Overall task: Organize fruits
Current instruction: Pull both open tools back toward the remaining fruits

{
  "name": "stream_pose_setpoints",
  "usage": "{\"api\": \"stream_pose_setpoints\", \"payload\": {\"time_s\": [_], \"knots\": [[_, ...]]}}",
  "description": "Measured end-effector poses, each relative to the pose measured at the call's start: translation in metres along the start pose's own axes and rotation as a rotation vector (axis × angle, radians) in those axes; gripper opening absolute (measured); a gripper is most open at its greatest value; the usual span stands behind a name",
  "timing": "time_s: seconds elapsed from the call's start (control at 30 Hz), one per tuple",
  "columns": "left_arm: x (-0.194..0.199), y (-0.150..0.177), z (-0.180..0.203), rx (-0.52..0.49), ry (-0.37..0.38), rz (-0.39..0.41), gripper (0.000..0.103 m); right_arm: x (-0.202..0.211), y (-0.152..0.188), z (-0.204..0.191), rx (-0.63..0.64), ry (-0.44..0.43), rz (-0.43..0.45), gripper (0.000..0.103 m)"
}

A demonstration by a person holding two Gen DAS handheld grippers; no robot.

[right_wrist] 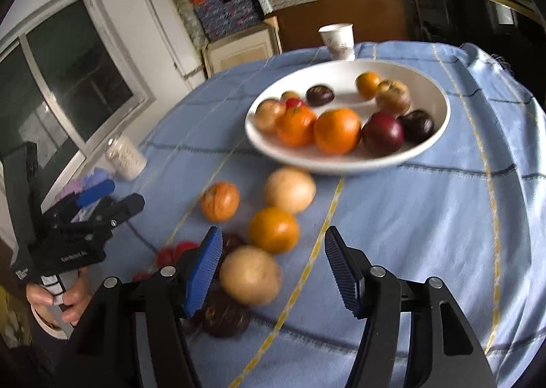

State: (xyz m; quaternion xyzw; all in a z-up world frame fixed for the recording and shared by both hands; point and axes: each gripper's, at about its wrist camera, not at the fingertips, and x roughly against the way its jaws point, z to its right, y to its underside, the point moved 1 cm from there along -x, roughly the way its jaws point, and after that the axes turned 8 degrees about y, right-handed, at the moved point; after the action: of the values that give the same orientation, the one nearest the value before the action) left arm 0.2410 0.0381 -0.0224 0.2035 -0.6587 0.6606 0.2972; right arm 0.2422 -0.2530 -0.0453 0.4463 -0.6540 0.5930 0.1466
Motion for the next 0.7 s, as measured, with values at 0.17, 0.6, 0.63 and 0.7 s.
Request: {"api": "stream_pose_setpoints", "payload": {"time_s": [0.17,0.6,0.63,0.7], "knots": [[0.004,0.004,-0.005,0.021,-0.005,0.001,0.098,-0.006,0.008,-0.011,0.046,0.001,-0.049,0.063],[0.004,0.002,-0.015,0.093,0.056,-0.024,0.098,-0.019,0.013,-0.014,0.076,0.024,-0.095,0.057],[0.004,0.002,-0.016,0.100,0.061,-0.029,0.098,-0.020,0.013,-0.014,0.078,0.021,-0.097,0.054],[0.004,0.003,-0.017,0.106,0.061,-0.028,0.098,-0.020,0.013,-0.015,0.080,0.009,-0.100,0.051]]}}
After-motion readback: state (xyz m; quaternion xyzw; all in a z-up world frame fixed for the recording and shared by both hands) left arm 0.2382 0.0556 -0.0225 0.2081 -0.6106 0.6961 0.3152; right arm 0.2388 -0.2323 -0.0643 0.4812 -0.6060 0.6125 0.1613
